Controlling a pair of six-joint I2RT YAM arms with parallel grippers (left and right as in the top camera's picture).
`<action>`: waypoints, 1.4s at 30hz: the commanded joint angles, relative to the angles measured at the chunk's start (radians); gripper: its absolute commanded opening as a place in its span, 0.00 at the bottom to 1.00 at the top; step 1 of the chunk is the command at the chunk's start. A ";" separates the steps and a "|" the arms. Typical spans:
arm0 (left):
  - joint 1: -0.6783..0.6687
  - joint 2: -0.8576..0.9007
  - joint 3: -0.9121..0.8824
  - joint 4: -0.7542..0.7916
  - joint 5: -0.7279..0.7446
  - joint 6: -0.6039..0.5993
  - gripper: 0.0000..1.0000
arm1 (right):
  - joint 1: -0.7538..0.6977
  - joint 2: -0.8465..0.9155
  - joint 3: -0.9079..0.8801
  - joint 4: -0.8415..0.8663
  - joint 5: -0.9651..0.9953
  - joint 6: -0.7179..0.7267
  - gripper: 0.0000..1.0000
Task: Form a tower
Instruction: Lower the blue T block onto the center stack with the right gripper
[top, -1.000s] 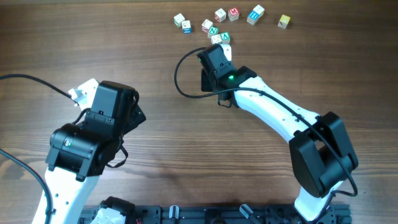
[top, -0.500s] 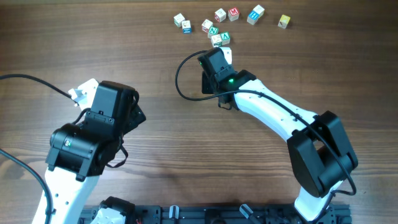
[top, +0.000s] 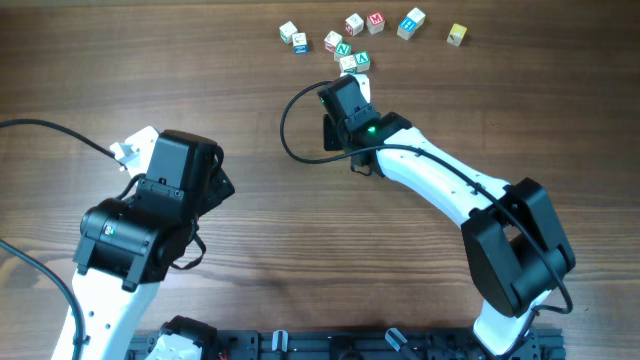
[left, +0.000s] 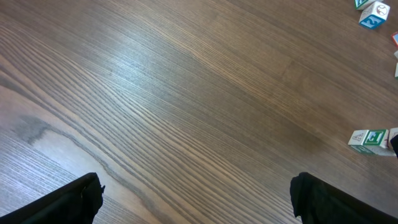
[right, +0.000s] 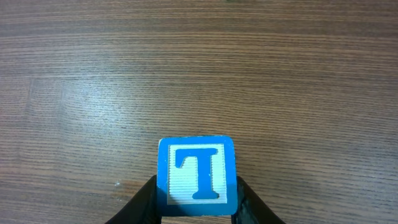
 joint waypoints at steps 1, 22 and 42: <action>0.010 -0.002 -0.009 0.003 0.005 -0.016 1.00 | 0.000 0.017 -0.008 0.004 -0.013 -0.014 0.27; 0.010 -0.002 -0.009 0.003 0.005 -0.016 1.00 | 0.016 0.030 -0.013 0.005 0.004 -0.014 0.27; 0.010 -0.002 -0.009 0.003 0.005 -0.016 1.00 | 0.017 0.030 -0.013 -0.021 0.030 0.042 0.27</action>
